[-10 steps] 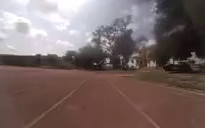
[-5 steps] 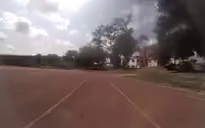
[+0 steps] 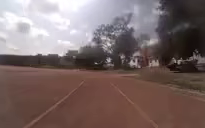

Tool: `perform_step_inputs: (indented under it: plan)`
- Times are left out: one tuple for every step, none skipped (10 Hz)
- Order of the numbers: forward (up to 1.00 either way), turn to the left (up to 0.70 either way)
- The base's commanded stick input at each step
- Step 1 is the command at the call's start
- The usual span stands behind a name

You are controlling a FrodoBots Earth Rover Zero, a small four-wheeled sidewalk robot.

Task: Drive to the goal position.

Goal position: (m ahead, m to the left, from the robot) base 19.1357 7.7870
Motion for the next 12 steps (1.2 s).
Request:
perform_step_inputs:
  plan:
    - [0.7,0.0]
    - [0.7,0.0]
    - [0.7,0.0]
    - [0.7,0.0]
    - [0.7,0.0]
    - [0.7,0.0]
    - [0.7,0.0]
    - [0.7,0.0]
    - [0.7,0.0]
    - [0.7,0.0]
    - [0.7,0.0]
    - [0.7,0.0]
